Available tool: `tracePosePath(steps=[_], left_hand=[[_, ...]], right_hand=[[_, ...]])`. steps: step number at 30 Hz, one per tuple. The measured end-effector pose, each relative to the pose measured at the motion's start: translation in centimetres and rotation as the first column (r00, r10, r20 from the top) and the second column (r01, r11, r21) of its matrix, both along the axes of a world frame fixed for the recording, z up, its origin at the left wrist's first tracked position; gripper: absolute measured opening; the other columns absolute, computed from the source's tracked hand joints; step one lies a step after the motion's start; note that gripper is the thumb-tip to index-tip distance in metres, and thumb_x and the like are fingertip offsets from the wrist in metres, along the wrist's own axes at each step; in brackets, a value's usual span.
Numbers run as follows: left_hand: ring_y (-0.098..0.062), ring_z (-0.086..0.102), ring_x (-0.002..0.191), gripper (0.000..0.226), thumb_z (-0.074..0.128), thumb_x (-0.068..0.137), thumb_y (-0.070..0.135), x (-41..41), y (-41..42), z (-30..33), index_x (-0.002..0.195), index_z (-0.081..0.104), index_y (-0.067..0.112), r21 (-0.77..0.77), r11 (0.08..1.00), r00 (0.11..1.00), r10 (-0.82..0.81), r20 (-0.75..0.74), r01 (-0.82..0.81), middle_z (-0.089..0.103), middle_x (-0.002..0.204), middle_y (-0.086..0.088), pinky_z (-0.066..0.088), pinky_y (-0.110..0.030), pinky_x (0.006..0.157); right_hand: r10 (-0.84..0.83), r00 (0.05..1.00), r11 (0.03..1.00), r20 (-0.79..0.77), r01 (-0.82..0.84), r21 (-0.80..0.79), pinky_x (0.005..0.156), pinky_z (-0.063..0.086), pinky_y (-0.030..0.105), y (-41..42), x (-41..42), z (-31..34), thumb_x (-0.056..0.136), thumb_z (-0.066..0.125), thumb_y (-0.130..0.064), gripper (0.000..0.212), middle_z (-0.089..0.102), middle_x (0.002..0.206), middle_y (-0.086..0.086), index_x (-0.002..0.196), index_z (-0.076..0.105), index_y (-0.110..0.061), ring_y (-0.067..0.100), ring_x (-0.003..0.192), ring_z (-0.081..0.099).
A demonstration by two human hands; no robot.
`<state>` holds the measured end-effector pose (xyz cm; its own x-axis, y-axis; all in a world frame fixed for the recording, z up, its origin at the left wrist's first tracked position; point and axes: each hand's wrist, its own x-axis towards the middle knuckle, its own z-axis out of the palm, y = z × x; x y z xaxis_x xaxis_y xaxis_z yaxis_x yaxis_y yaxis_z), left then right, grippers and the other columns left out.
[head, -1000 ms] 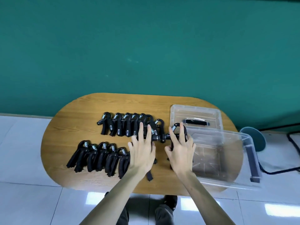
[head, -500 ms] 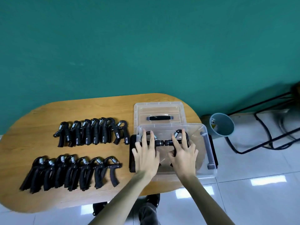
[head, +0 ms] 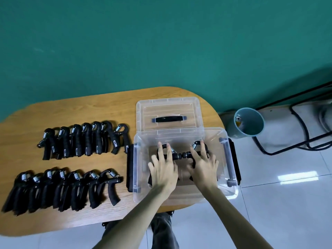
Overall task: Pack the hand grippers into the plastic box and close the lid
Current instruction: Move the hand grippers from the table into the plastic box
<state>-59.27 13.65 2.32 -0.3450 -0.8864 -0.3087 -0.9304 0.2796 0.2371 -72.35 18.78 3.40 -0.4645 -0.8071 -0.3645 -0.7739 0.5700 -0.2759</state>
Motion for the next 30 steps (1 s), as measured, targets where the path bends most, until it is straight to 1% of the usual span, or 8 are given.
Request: tracePosePath(steps=[3,9,17,19,21,23,26,30], left_hand=[[-0.029,0.043,0.105,0.073,0.049,0.098,0.032,-0.4,-0.4,-1.6,0.159,0.01,0.02,0.0,1.0,1.0,0.011,0.029,-0.011,0.003,0.166,-0.014,0.036,-0.042,0.085],[-0.029,0.043,0.105,0.075,0.049,0.098,0.032,-0.5,-0.8,-4.7,0.159,0.008,0.018,0.041,0.999,0.997,0.026,0.077,-0.03,-0.003,0.166,-0.016,0.037,-0.043,0.086],[-0.03,0.04,0.113,0.074,0.043,0.099,0.032,-0.8,-1.4,-7.7,0.159,0.002,0.018,0.107,0.994,0.99,0.017,0.138,-0.032,-0.008,0.166,-0.015,0.036,-0.042,0.092],[-0.031,0.042,0.111,0.075,0.047,0.097,0.03,-1.0,-1.3,-8.6,0.159,0.006,0.018,0.077,0.996,0.99,0.034,0.139,-0.045,-0.004,0.166,-0.018,0.038,-0.043,0.09],[-0.032,0.047,0.1,0.078,0.057,0.089,0.025,-1.2,-1.1,-9.3,0.157,0.021,0.015,0.033,0.998,0.99,0.054,0.132,-0.059,0.01,0.164,-0.022,0.041,-0.044,0.081],[-0.032,0.048,0.09,0.082,0.065,0.081,0.021,-1.3,-1.0,-10.0,0.155,0.03,0.014,0.04,0.997,0.988,0.053,0.142,-0.059,0.019,0.162,-0.023,0.043,-0.042,0.073],[-0.031,0.049,0.087,0.084,0.067,0.079,0.015,-1.3,-0.9,-10.4,0.155,0.03,0.013,0.042,0.999,0.983,0.024,0.184,-0.032,0.02,0.161,-0.025,0.041,-0.04,0.068],[-0.03,0.05,0.09,0.084,0.062,0.079,0.002,-1.7,-0.9,-11.0,0.155,0.028,0.012,0.025,0.999,0.979,0.04,0.201,-0.046,0.017,0.162,-0.026,0.041,-0.04,0.068]], right_hand=[[0.028,0.999,0.999,0.034,-0.029,0.045,0.1,0.03,0.05,-0.8,-0.6,-1.5,0.088,0.054,-0.026,0.07,-0.005,0.168,0.0,0.153,0.03,-0.038,0.04,0.125,0.032],[0.056,0.993,0.991,0.103,-0.068,0.117,0.103,0.029,0.051,-1.6,-0.9,-4.6,0.09,0.056,-0.027,0.071,-0.009,0.167,0.0,0.154,0.027,-0.036,0.042,0.126,0.029],[0.083,0.985,0.981,0.149,-0.107,0.162,0.109,0.026,0.053,-2.3,-1.2,-7.5,0.091,0.055,-0.025,0.067,-0.008,0.167,0.003,0.153,0.029,-0.034,0.044,0.137,0.023],[0.076,0.985,0.981,0.157,-0.103,0.167,0.11,0.024,0.052,-2.5,-1.3,-8.1,0.091,0.054,-0.023,0.068,-0.01,0.167,0.003,0.153,0.028,-0.034,0.042,0.138,0.021],[0.076,0.982,0.979,0.173,-0.106,0.174,0.11,0.022,0.052,-2.6,-1.5,-8.6,0.093,0.051,-0.022,0.069,-0.012,0.167,0.004,0.155,0.023,-0.035,0.042,0.139,0.019],[0.097,0.979,0.973,0.177,-0.131,0.191,0.111,0.022,0.053,-2.5,-1.4,-9.1,0.096,0.048,-0.021,0.071,-0.018,0.166,0.005,0.156,0.016,-0.036,0.043,0.14,0.017],[0.158,0.977,0.961,0.14,-0.185,0.207,0.111,0.025,0.056,-2.1,-1.1,-10.0,0.096,0.049,-0.016,0.078,-0.031,0.161,0.006,0.158,0.004,-0.034,0.044,0.145,0.007],[0.22,0.973,0.949,0.065,-0.229,0.215,0.112,0.034,0.056,-1.7,-0.6,-11.0,0.089,0.064,-0.005,0.105,-0.042,0.153,0.013,0.156,-0.014,-0.027,0.05,0.147,-0.003]])
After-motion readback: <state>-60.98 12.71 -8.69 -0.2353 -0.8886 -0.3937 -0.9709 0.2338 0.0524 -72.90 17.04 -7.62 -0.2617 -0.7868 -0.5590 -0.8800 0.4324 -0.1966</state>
